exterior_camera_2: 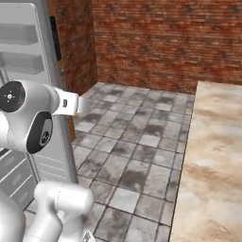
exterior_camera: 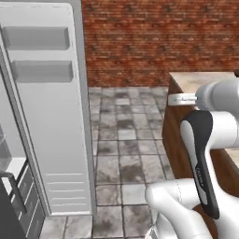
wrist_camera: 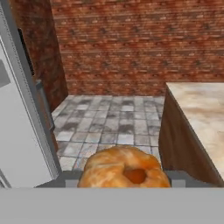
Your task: Retrieve the tangerine and banana from the fridge and place them into the bowl on the dining table.
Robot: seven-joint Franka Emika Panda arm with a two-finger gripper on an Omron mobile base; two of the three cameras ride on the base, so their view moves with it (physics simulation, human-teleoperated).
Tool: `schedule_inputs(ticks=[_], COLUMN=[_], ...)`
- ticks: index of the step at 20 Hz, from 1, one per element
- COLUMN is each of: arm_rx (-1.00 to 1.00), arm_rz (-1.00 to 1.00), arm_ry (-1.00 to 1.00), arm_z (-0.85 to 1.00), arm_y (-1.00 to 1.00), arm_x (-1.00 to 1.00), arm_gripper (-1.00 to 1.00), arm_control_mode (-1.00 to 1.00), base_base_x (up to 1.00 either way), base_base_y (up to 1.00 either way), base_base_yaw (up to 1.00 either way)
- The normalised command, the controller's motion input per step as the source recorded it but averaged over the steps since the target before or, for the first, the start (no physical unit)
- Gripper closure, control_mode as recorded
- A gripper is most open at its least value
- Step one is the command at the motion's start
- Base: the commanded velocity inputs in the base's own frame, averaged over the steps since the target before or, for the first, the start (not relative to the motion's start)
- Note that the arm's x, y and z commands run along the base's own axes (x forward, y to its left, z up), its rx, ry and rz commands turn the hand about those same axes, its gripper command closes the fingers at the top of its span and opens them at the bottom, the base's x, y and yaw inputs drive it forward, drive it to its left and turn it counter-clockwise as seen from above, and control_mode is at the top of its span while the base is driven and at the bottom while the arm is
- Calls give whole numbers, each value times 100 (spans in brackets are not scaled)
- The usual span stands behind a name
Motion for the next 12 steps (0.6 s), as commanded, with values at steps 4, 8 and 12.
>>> schedule_inputs(ticks=[4,8,12], arm_rx=[0,0,0], arm_rz=[0,0,0], arm_ry=[0,0,0], arm_z=[0,0,0], arm_y=[0,0,0], arm_x=[0,0,0], arm_gripper=[100,100,100], arm_control_mode=[100,100,100], base_base_x=[-53,-72,-56], base_base_y=[8,11,22], base_base_yaw=[-48,-47,-45])
